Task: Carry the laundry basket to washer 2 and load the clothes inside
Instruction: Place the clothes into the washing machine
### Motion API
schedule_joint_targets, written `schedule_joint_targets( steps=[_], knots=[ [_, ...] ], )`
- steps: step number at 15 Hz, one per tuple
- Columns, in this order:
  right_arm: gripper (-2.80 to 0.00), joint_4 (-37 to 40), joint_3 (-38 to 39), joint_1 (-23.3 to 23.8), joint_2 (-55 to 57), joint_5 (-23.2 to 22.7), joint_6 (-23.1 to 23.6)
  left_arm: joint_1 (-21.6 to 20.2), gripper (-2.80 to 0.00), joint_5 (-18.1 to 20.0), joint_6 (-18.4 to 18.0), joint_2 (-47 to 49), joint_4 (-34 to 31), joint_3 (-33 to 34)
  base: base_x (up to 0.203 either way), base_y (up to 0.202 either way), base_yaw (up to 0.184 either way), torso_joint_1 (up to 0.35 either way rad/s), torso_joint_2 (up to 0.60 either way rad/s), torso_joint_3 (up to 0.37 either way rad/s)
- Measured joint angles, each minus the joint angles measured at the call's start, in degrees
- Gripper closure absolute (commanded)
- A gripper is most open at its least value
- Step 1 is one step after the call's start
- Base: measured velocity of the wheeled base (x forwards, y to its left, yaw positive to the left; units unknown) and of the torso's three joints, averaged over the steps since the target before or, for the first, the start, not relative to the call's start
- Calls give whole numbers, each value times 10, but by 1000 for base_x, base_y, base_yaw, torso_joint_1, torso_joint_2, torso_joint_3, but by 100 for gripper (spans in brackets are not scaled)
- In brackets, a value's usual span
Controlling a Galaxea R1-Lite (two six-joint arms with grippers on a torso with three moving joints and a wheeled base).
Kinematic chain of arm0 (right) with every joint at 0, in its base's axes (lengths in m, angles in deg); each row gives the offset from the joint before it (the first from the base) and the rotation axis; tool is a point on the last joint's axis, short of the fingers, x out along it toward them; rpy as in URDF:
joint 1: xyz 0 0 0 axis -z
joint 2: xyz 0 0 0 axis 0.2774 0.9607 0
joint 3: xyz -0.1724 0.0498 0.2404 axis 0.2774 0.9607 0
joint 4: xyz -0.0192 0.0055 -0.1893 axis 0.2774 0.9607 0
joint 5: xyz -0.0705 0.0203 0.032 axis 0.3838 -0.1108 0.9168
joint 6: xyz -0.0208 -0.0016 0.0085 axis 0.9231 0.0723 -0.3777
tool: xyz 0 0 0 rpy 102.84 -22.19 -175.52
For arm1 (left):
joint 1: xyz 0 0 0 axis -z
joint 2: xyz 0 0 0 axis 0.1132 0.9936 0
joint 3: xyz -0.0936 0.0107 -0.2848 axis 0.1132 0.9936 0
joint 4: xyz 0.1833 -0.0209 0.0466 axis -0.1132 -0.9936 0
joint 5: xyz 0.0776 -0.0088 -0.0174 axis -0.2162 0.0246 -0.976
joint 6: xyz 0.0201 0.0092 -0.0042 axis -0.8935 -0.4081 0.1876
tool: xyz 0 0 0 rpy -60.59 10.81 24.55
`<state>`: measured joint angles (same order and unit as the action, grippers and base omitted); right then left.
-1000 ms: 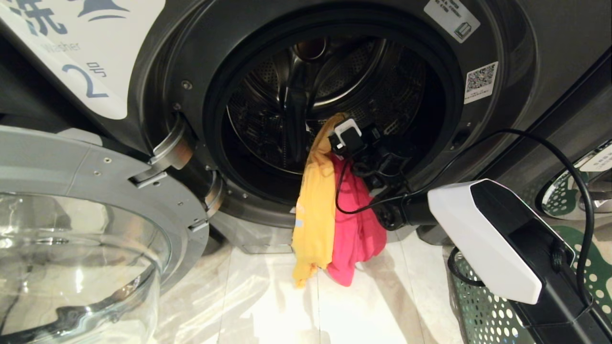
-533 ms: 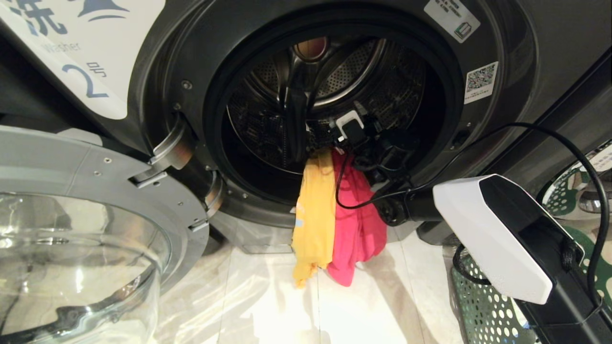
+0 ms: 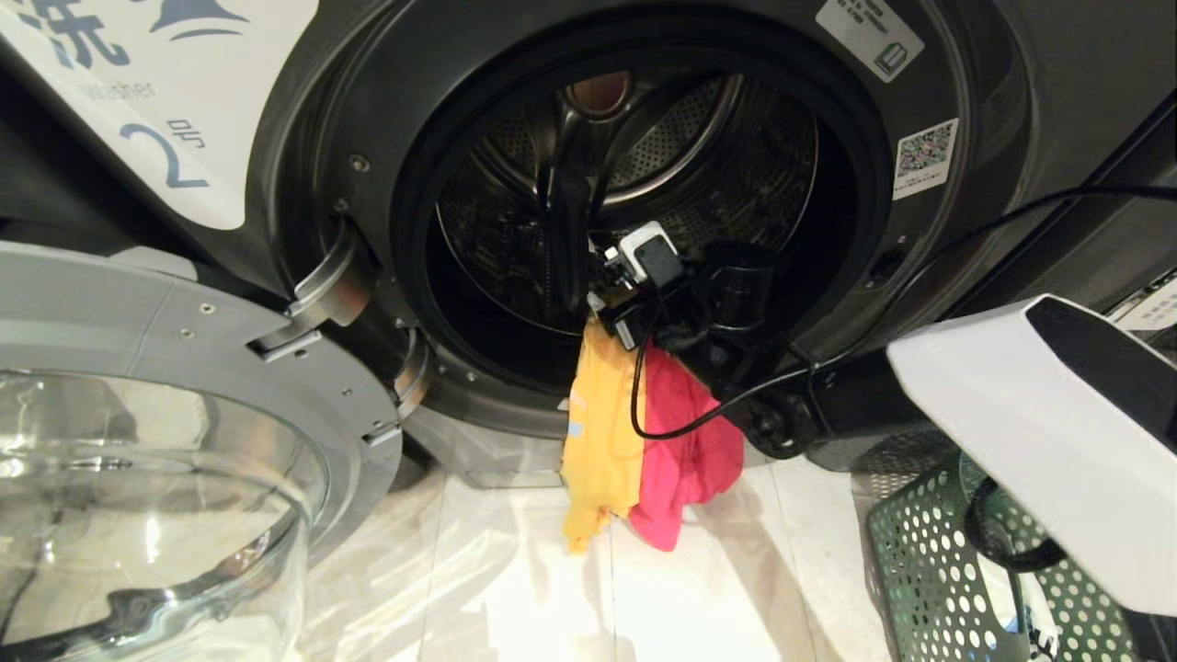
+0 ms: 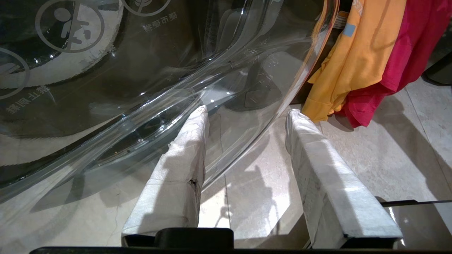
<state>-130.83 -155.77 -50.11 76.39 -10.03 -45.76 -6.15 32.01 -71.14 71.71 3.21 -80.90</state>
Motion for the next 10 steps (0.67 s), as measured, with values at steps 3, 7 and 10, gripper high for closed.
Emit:
schedule_joint_targets(
  steps=[3,7,10],
  knots=[
    [-280,143,93,-31,-107,25,-121,0,0,0,0,0,0,0,0,0,0,0,0,0],
    [-280,348,184,-75,-215,107,-313,0,0,0,0,0,0,0,0,0,0,0,0,0],
    [-280,404,242,-91,-240,178,-385,0,0,0,0,0,0,0,0,0,0,0,0,0]
  ],
)
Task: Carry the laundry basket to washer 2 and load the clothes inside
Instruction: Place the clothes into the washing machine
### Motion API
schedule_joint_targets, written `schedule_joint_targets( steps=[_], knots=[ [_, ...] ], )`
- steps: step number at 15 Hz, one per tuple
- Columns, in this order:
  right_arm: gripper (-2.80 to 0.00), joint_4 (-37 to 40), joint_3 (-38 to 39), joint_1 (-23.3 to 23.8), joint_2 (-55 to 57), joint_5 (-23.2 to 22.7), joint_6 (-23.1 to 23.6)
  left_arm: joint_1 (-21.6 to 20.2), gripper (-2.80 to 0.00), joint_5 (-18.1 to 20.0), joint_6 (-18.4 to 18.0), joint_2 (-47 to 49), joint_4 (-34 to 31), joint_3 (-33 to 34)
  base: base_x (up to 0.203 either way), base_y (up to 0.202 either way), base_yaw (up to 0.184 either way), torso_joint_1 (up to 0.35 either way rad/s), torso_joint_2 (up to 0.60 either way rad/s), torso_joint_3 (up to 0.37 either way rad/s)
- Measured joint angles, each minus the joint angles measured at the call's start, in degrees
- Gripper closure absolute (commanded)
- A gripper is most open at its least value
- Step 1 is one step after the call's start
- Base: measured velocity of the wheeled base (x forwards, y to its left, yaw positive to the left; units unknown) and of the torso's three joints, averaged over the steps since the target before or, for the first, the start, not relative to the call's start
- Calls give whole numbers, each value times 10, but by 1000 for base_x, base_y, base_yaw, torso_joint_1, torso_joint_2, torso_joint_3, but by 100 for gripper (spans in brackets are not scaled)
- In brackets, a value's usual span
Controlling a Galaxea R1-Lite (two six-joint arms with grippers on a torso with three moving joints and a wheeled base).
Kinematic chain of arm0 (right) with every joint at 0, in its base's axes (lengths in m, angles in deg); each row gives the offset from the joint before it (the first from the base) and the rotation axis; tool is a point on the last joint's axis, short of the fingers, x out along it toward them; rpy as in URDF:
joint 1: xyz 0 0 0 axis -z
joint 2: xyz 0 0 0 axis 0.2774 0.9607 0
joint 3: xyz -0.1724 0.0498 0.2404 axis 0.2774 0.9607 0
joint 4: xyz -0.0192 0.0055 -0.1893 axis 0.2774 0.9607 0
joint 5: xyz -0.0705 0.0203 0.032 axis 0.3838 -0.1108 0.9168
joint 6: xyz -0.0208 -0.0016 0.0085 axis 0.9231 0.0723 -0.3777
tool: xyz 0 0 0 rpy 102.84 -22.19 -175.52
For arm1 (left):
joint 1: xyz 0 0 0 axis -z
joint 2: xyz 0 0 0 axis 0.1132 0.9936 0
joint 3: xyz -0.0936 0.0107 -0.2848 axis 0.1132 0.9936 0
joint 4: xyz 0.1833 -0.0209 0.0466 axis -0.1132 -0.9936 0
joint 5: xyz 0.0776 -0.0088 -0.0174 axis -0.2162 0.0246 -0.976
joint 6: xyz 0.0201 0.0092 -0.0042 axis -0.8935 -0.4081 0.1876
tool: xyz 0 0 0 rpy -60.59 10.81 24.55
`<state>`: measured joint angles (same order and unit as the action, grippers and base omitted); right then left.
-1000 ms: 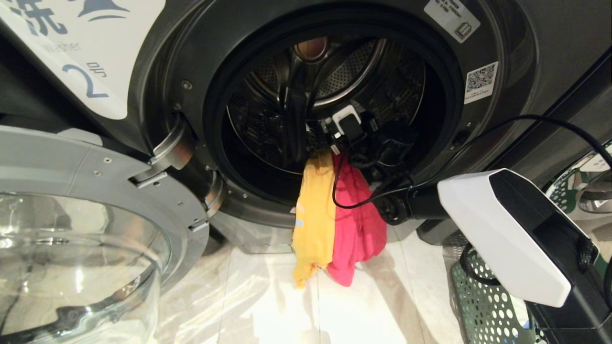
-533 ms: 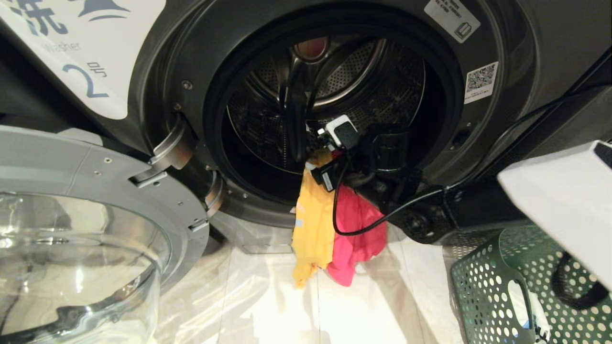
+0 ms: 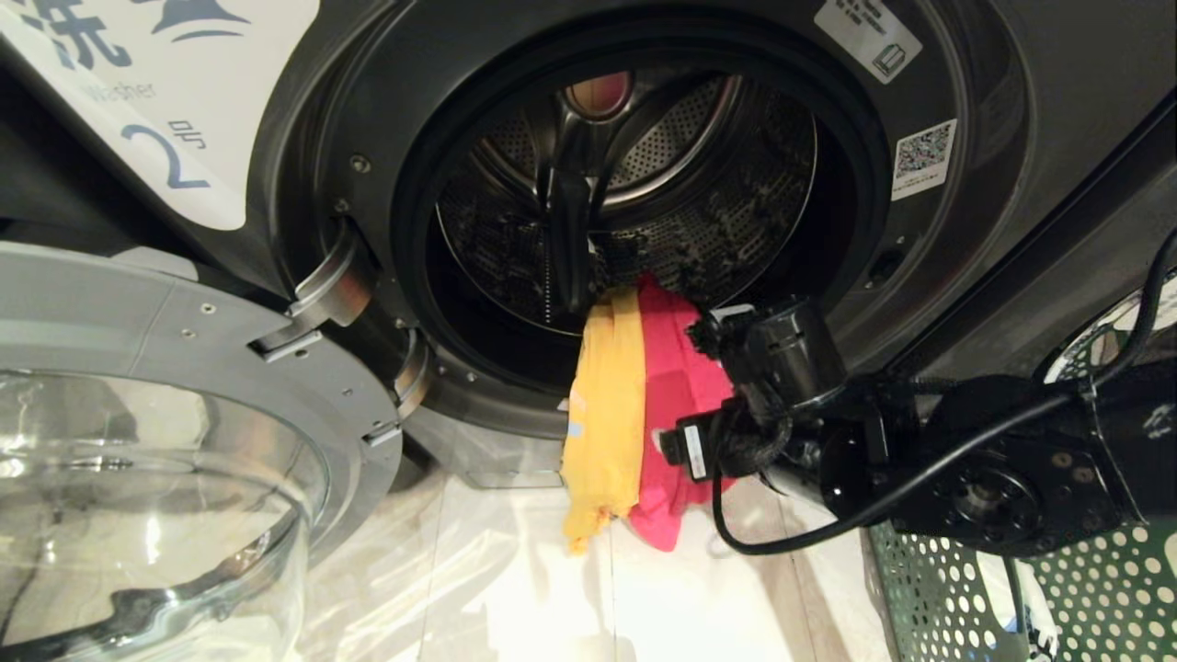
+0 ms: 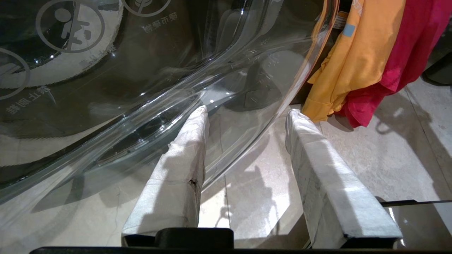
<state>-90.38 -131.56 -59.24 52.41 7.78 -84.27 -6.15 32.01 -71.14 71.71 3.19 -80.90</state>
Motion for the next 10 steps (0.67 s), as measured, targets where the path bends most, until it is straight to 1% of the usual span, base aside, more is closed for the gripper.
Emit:
schedule_joint_targets(
  steps=[1,3,5,7,10],
  knots=[
    [-280,5,7,-3,3,14,-27,0,0,0,0,0,0,0,0,0,0,0,0,0],
    [-280,6,11,-9,22,21,-84,0,0,0,0,0,0,0,0,0,0,0,0,0],
    [-280,-5,11,-10,50,22,-117,0,0,0,0,0,0,0,0,0,0,0,0,0],
    [-280,-23,3,-11,86,20,-136,0,0,0,0,0,0,0,0,0,0,0,0,0],
    [-280,-67,-17,-9,141,18,-141,0,0,0,0,0,0,0,0,0,0,0,0,0]
  ],
)
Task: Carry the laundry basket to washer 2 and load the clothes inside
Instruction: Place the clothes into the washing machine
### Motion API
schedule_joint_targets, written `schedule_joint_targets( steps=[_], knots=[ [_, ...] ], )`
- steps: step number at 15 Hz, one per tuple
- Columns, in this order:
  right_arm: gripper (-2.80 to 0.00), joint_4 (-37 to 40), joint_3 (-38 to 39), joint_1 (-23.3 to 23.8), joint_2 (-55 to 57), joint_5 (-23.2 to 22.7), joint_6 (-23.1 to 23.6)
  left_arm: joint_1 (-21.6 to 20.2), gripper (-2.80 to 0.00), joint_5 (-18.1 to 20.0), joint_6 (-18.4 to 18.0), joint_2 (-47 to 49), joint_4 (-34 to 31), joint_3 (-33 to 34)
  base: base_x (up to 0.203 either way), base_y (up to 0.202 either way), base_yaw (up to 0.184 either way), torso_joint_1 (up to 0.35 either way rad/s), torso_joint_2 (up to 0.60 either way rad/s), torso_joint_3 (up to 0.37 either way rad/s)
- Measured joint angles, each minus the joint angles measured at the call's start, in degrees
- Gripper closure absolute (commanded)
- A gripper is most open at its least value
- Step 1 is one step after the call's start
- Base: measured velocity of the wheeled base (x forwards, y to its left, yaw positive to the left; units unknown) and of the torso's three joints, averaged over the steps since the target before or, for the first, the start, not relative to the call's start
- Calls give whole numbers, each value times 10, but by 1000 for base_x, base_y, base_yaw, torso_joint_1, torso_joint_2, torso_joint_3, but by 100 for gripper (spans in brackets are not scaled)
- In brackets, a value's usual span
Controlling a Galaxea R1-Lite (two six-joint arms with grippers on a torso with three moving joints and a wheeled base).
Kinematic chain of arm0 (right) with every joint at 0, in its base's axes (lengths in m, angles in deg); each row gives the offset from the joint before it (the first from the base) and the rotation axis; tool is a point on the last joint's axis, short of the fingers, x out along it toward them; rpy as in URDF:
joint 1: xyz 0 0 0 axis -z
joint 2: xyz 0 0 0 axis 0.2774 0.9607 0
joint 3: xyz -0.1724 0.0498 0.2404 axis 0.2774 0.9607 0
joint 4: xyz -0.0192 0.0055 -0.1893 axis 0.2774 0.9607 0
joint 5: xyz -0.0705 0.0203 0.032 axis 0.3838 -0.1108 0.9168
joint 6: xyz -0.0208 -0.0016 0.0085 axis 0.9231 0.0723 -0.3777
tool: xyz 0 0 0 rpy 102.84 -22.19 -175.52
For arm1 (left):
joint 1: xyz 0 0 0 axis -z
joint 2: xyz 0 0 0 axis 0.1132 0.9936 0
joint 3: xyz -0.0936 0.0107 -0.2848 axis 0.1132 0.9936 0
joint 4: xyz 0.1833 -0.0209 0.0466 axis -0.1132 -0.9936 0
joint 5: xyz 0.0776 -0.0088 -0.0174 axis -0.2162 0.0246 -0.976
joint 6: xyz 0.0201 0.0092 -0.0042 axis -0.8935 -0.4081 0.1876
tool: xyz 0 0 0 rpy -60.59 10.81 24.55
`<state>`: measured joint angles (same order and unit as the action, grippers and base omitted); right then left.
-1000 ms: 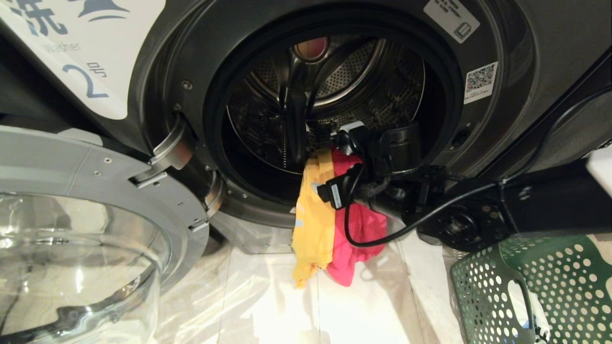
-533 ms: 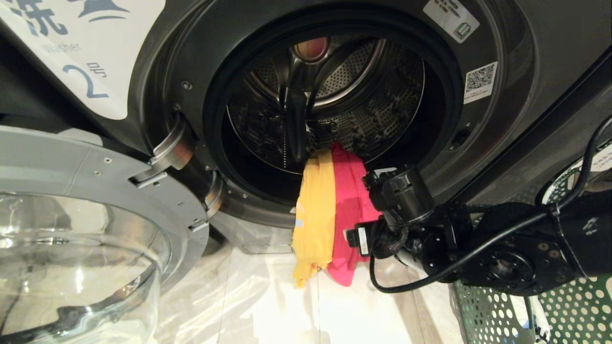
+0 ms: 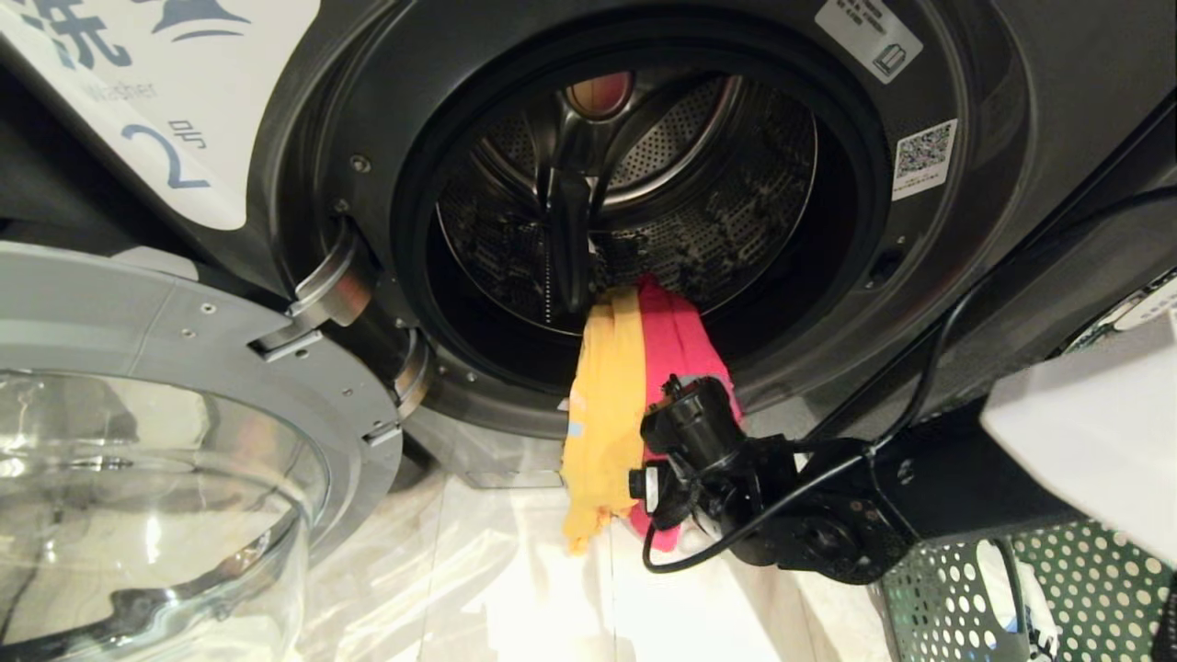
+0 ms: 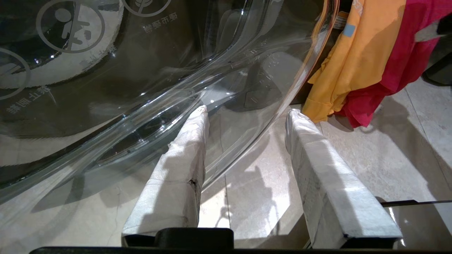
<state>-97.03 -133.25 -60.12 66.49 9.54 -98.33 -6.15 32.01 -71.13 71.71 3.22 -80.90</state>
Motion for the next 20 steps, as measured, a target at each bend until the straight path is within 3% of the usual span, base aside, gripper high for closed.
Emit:
schedule_joint_targets(
  steps=[7,12,18,19,20],
  knots=[
    [-280,-23,-86,21,110,-16,11,0,0,0,0,0,0,0,0,0,0,0,0,0],
    [-280,-18,-187,43,172,-16,50,0,0,0,0,0,0,0,0,0,0,0,0,0],
    [-280,-19,-227,61,206,-16,58,0,0,0,0,0,0,0,0,0,0,0,0,0],
    [0,-19,-235,62,211,-16,58,0,0,0,0,0,0,0,0,0,0,0,0,0],
    [0,-20,-242,64,215,-16,58,0,0,0,0,0,0,0,0,0,0,0,0,0]
  ],
)
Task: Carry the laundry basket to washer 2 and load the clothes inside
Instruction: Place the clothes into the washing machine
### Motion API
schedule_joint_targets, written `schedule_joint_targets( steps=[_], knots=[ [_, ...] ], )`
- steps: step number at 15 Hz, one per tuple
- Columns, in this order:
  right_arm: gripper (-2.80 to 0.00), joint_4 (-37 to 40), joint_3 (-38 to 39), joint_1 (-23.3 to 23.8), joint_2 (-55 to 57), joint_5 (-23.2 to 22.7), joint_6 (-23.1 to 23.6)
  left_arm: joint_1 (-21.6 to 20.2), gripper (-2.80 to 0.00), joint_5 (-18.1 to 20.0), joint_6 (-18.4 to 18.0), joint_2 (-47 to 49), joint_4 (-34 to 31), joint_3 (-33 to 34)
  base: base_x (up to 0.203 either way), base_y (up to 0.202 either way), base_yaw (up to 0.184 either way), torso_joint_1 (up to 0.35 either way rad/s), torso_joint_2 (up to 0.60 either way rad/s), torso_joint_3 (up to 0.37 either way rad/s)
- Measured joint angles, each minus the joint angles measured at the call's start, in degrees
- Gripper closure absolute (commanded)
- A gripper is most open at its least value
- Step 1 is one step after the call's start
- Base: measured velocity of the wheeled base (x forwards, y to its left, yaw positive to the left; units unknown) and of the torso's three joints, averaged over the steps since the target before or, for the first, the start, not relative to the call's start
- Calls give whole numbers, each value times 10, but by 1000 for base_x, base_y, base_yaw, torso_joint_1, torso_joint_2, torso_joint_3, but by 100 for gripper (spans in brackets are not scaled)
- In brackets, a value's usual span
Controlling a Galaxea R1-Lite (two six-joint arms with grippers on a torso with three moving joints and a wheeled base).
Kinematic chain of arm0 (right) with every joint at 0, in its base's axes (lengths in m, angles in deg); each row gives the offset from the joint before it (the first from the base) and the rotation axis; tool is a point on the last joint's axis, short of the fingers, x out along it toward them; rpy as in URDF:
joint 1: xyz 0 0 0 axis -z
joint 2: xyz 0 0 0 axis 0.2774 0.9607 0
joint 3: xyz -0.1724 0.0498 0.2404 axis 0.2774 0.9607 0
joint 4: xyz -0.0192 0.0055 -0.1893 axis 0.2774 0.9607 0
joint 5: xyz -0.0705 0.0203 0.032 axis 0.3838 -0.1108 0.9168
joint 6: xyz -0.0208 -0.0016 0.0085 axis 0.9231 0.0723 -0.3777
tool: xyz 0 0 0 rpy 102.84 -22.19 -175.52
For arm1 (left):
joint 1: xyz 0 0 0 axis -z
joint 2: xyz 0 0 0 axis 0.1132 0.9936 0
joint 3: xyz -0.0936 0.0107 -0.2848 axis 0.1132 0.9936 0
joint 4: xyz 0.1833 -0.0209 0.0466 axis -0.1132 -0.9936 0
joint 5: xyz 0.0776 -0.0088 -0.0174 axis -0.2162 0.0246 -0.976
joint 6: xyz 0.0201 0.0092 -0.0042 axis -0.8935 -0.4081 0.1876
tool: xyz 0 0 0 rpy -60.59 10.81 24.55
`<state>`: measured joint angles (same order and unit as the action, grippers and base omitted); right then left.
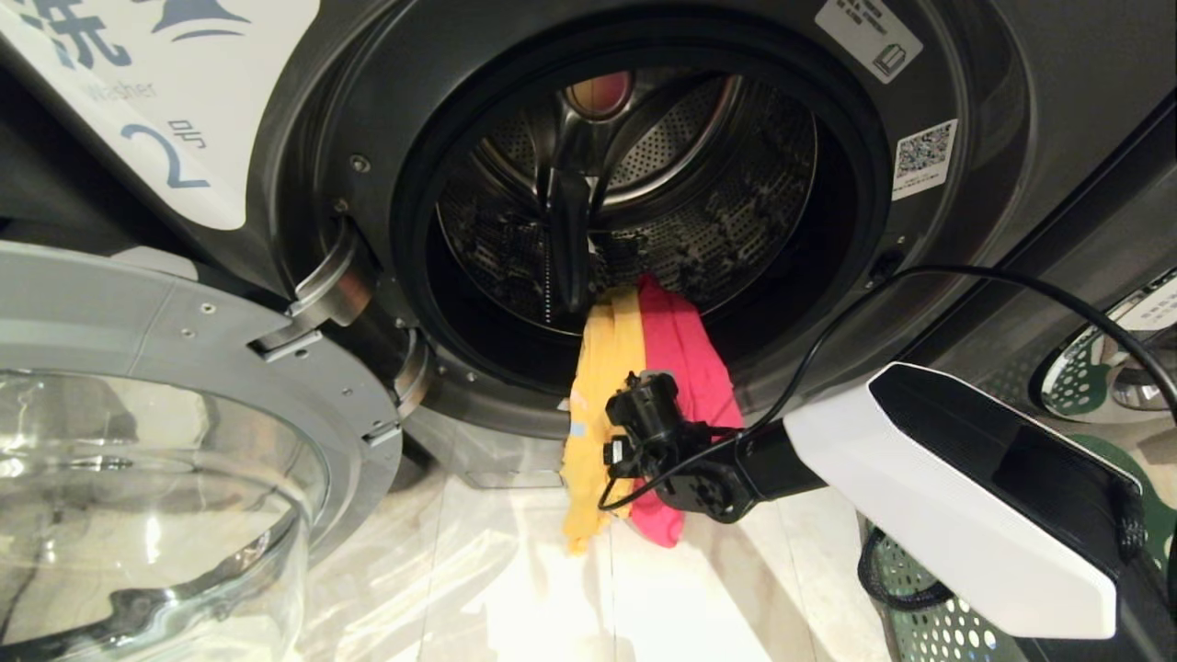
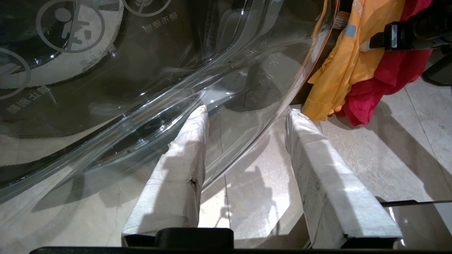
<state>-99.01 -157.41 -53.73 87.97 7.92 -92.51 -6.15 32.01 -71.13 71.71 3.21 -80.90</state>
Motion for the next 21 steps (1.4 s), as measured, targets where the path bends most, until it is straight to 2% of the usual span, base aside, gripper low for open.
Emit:
schedule_joint_targets(
  steps=[7,11,17,19,21],
  knots=[
    [0,9,0,8,0,0,-1,0,0,0,0,0,0,0,0,0,0,0,0,0],
    [0,42,17,2,-30,-1,-2,0,0,0,0,0,0,0,0,0,0,0,0,0],
    [0,41,54,-13,-87,3,1,0,0,0,0,0,0,0,0,0,0,0,0,0],
    [0,26,53,-14,-107,8,29,0,0,0,0,0,0,0,0,0,0,0,0,0],
    [0,-20,71,-15,-122,9,77,0,0,0,0,0,0,0,0,0,0,0,0,0]
  ],
)
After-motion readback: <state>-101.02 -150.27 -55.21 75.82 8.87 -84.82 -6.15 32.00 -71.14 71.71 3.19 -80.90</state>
